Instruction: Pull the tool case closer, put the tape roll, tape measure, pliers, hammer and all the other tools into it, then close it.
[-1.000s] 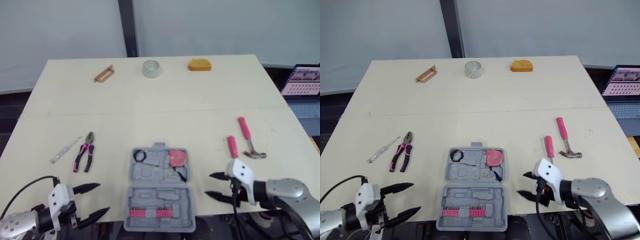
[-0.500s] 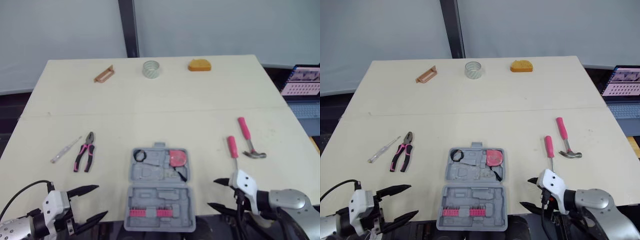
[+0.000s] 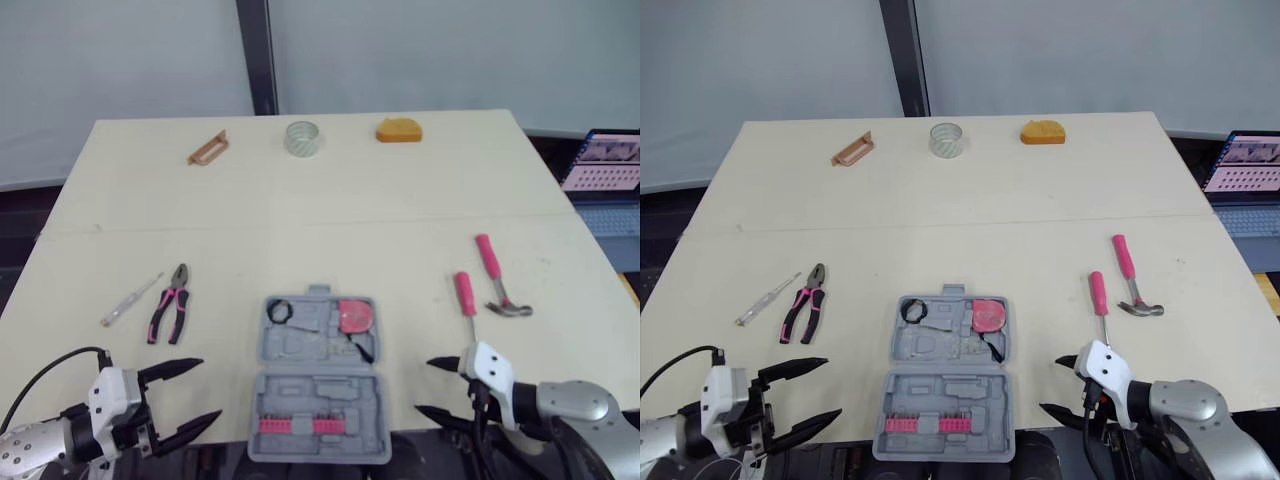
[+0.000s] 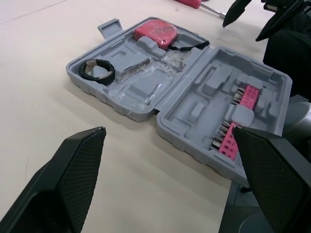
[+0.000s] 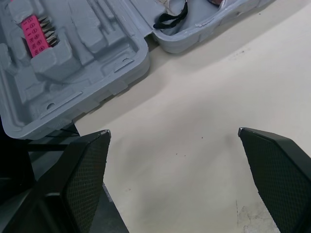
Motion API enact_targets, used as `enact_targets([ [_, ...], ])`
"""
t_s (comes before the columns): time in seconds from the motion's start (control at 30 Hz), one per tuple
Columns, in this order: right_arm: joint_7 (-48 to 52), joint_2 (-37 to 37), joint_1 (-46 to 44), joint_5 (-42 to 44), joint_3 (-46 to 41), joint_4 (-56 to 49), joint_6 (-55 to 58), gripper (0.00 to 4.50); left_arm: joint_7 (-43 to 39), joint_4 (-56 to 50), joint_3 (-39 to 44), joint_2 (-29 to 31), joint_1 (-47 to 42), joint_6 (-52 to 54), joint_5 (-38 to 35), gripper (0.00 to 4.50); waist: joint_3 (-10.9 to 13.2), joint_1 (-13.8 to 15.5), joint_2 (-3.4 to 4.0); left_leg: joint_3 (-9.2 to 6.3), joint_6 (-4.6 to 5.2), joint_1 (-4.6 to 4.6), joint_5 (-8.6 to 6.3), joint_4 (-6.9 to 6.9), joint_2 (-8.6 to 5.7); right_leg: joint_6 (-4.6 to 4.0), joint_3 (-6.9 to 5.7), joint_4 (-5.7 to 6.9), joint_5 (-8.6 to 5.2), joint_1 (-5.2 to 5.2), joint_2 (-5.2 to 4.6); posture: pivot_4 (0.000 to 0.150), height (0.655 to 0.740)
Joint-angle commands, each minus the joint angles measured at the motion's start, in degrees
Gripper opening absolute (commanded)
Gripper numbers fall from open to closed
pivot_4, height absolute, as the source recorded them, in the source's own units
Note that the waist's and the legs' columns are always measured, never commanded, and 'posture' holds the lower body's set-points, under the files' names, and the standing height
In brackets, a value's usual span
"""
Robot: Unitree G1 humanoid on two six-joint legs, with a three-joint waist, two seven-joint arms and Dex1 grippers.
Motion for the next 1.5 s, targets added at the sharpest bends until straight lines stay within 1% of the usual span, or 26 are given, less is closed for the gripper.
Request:
enact_targets([
  [0.03,-0.5,0.6,0.2,0.8,-0.4,-1.7,-0.5,4.46,-0.3,-1.1,-0.2,-0.1,0.1,-0.5,-0.6,4.5,0.0,0.0,0.0,0.0,0.0,0.0,0.0,0.0,0.0,0.0,0.0,0.0,0.0,0.0,0.0,0.15,0.74],
  [0.13,-1.1,1.3,0.0,1.1,-0.9,-2.1,-0.3,4.46,0.3,-1.4,-0.5,-0.4,-0.7,-0.3,-0.7,4.5,0.0,0.0,0.0,0.0,0.0,0.0,0.0,0.0,0.0,0.0,0.0,0.0,0.0,0.0,0.0,0.15,0.74],
  [0.27,-3.4,3.8,-0.2,2.8,-3.4,-3.7,-0.5,4.46,7.3,-5.0,0.1,-2.6,-3.3,5.9,-4.1,4.5,0.0,0.1,0.0,-0.03,0.0,-0.01,0.0,0.03,0.0,0.0,-0.01,0.02,0.0,0.02,0.0,0.15,0.74],
  [0.37,-2.2,3.5,0.1,3.4,-5.3,-5.0,-3.0,4.46,11.8,-7.8,0.8,-3.8,-2.9,10.1,-5.2,4.5,0.0,0.0,0.0,-0.05,0.0,-0.01,0.0,0.05,0.0,0.01,0.0,0.03,0.01,0.03,0.0,0.15,0.74],
  [0.47,0.5,2.7,-0.5,4.9,-6.4,-5.9,-6.0,4.46,19.4,-12.1,1.9,-5.8,-0.4,15.8,-5.1,4.5,0.0,-0.1,0.0,-0.06,0.0,0.0,0.0,0.03,0.0,0.01,-0.01,0.01,0.01,0.03,0.0,0.15,0.74],
  [0.57,5.0,3.7,-1.4,7.6,-7.0,-4.7,-12.8,4.46,29.1,-19.1,4.0,-9.3,1.7,22.4,-8.5,4.5,0.0,-0.1,-0.02,-0.06,0.0,0.01,0.0,0.02,0.01,0.01,-0.01,0.0,0.0,0.04,0.01,0.15,0.74],
  [0.67,7.1,3.8,-1.6,8.6,-7.1,-3.9,-15.7,4.46,35.1,-24.4,4.8,-11.8,5.1,27.0,-9.8,4.5,0.0,0.0,-0.05,-0.11,0.01,0.01,-0.01,0.08,0.01,0.02,-0.03,-0.02,0.01,0.13,0.0,0.15,0.74],
  [0.77,8.3,3.8,-2.1,9.2,-6.9,-2.9,-17.5,4.46,43.0,-28.5,5.1,-14.3,9.0,30.7,-5.5,4.5,0.0,0.1,-0.07,-0.18,0.06,0.02,-0.04,0.18,0.01,0.02,-0.09,-0.07,0.01,0.25,0.0,0.15,0.74],
  [0.87,8.4,3.6,-3.4,9.1,-6.3,-1.8,-17.6,4.46,43.7,-29.9,3.5,-16.0,11.3,29.1,-2.9,4.5,0.0,0.2,-0.07,-0.24,0.06,0.04,-0.04,0.19,0.01,0.02,-0.17,-0.12,0.01,0.35,0.01,0.15,0.74],
  [1.1,8.5,3.3,-7.9,8.3,-5.0,1.2,-16.6,4.46,43.2,-28.8,3.7,-17.4,11.5,27.4,-1.5,4.5,0.0,0.1,-0.05,-0.28,0.07,0.02,-0.09,0.25,0.01,0.0,-0.2,-0.18,0.02,0.39,0.01,0.15,0.74],
  [1.2,8.2,3.3,-8.7,8.2,-4.8,1.5,-16.2,4.46,45.0,-27.3,4.6,-16.9,10.0,27.4,1.0,4.5,0.0,0.2,-0.05,-0.27,0.07,0.01,-0.09,0.26,0.01,0.0,-0.21,-0.18,0.02,0.4,0.01,0.15,0.74],
  [1.3,7.8,3.3,-9.2,8.2,-4.8,1.5,-15.6,4.46,49.9,-24.8,8.6,-15.0,3.4,31.3,1.6,4.5,0.0,0.4,-0.04,-0.31,0.07,0.02,-0.09,0.28,0.01,0.0,-0.24,-0.17,0.02,0.42,0.01,0.15,0.74],
  [1.4,7.8,3.0,-9.8,8.9,-5.2,1.0,-14.9,4.46,51.5,-22.1,11.1,-10.8,-5.1,37.1,-0.4,4.5,0.0,0.7,-0.05,-0.35,0.07,0.02,-0.09,0.35,0.0,0.0,-0.26,-0.13,0.02,0.47,0.01,0.15,0.74],
  [1.5,7.3,3.0,-11.5,10.0,-5.6,-0.3,-13.2,4.46,51.6,-18.6,10.6,-6.5,-12.0,42.3,-0.4,4.5,0.0,0.7,-0.04,-0.34,0.08,0.03,-0.09,0.38,0.0,0.02,-0.24,-0.12,0.04,0.47,0.01,0.15,0.74],
])
